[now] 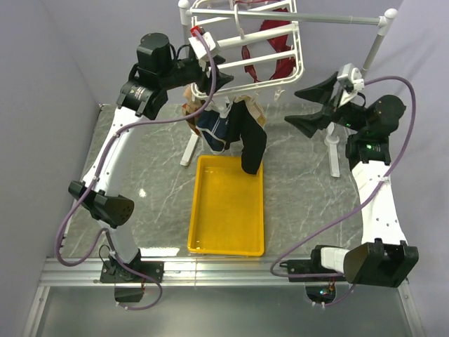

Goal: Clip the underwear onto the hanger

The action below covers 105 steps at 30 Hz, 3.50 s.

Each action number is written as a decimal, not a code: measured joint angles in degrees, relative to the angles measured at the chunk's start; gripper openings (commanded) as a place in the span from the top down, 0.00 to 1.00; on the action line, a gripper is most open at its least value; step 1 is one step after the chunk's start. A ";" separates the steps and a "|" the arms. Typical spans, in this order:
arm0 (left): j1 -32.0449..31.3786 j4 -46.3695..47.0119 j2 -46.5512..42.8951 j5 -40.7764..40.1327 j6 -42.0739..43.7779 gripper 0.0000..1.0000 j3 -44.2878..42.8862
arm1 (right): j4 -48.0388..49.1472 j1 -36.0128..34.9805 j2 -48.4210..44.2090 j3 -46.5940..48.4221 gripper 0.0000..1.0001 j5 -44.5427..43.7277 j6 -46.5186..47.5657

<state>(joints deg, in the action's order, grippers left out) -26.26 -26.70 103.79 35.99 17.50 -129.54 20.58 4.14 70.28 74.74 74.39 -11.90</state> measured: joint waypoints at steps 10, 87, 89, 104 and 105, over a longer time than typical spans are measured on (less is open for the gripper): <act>1.22 3.06 -4.66 8.31 -4.59 0.41 5.09 | 6.27 4.52 0.74 -9.11 0.15 -4.52 -0.70; -14.08 27.61 2.69 -7.87 -45.07 0.37 17.29 | 13.79 -5.07 14.05 -0.81 1.00 -7.96 -11.15; -14.29 27.61 2.69 -9.01 -45.75 0.38 16.87 | 13.05 -5.01 14.08 -0.09 1.00 -7.96 -11.47; -15.56 22.08 -0.76 -21.14 -49.92 0.34 17.77 | 7.93 -5.05 14.08 3.28 1.00 -7.48 -12.96; -15.54 21.73 -1.07 -21.57 -49.90 0.34 18.10 | 7.87 -5.09 14.08 3.43 1.00 -7.41 -13.20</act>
<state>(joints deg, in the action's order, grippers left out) -41.80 -4.97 102.72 14.41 -32.40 -111.44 28.45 -0.95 84.36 78.17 66.98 -25.10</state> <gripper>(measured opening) 0.654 0.359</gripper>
